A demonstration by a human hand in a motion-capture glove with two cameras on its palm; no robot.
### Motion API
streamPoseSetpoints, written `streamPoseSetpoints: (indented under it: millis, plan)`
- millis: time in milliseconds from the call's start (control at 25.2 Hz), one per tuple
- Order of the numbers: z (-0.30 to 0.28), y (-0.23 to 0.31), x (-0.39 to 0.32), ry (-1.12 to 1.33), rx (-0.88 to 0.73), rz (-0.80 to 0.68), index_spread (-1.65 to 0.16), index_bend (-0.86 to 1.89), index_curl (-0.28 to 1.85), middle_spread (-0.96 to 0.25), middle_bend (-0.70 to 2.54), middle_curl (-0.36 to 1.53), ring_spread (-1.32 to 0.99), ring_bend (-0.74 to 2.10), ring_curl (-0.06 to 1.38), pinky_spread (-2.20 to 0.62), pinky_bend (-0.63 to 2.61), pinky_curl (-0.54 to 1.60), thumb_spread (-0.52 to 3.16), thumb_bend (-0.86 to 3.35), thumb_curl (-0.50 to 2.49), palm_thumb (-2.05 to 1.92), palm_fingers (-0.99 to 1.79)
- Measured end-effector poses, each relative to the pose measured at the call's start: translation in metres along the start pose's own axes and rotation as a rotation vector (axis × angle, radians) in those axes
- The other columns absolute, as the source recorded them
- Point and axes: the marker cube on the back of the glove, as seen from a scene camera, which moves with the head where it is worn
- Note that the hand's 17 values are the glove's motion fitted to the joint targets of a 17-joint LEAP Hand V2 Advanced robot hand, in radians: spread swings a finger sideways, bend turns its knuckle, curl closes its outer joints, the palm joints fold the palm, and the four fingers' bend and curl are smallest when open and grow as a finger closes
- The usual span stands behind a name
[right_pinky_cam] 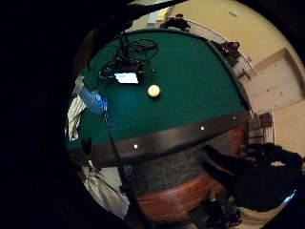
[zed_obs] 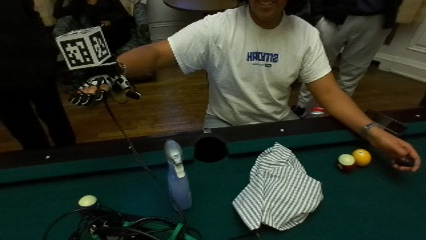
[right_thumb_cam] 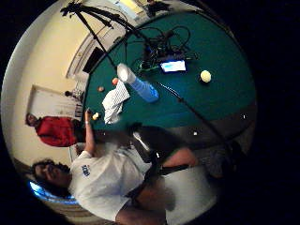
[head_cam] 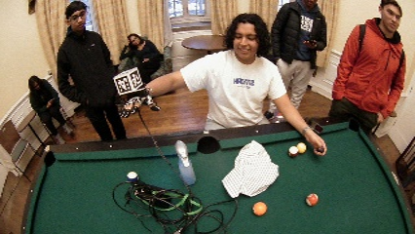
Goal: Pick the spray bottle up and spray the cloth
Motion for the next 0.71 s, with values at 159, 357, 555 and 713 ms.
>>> streamPoseSetpoints:
  millis: [159, 357, 555, 713]
  plan:
    - [0.000, 0.000, -0.002, 0.004, -0.001, -0.011, -0.29, 0.17, 0.09, -0.05, 0.22, 0.09, -0.05, 0.24, 0.08, 0.14, 0.41, 0.14, 0.55, 0.15, 0.10, 0.32, 0.30]
    - [0.003, 0.005, -0.003, 0.007, -0.023, -0.030, -0.36, 0.16, 0.13, -0.06, 0.21, 0.13, -0.06, 0.25, 0.11, 0.18, 0.42, 0.18, 0.72, 0.12, 0.14, 0.35, 0.28]
    - [0.008, 0.007, -0.004, 0.011, -0.027, -0.035, -0.39, 0.16, 0.16, -0.07, 0.21, 0.16, -0.07, 0.25, 0.13, 0.19, 0.42, 0.21, 0.82, 0.09, 0.17, 0.37, 0.27]
    - [0.016, 0.012, -0.003, 0.008, -0.038, -0.046, -0.41, 0.15, 0.17, -0.07, 0.20, 0.18, -0.08, 0.25, 0.15, 0.20, 0.43, 0.23, 0.87, 0.06, 0.19, 0.38, 0.26]
